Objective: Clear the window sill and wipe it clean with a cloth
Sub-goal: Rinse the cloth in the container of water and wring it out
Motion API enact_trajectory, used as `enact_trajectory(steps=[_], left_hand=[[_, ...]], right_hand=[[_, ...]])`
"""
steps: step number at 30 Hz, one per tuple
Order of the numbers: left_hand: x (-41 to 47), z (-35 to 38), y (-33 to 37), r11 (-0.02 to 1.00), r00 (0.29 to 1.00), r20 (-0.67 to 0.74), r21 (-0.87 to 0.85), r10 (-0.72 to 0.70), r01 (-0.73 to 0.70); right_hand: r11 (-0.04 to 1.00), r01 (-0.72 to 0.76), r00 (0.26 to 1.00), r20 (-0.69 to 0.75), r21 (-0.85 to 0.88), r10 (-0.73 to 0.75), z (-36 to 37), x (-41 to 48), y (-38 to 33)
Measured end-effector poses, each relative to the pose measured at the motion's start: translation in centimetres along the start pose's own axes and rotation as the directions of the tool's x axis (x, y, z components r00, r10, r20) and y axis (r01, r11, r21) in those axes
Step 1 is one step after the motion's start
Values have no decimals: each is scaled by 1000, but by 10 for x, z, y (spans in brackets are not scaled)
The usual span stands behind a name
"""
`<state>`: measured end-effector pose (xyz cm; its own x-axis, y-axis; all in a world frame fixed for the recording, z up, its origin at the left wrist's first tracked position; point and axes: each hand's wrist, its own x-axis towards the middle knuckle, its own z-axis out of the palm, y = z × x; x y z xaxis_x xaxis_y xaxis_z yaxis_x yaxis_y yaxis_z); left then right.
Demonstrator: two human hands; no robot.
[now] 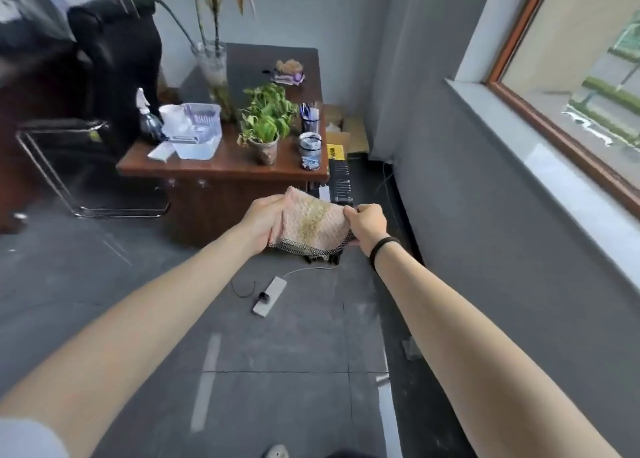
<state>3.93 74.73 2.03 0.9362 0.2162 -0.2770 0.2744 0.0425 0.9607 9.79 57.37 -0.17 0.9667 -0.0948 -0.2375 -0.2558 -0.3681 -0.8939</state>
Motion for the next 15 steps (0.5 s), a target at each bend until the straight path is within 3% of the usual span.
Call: enact_trajectory(steps=[7,15], left_hand=[[53,-117,-8,985,990,-117,-165,-77,57],[144,-206,15,989,961,-269,-143,-70,31]], right_hand=[[989,122,985,114,81,-131,118,35,-58],[971,194,946,235,143,-224,227,125,-121]])
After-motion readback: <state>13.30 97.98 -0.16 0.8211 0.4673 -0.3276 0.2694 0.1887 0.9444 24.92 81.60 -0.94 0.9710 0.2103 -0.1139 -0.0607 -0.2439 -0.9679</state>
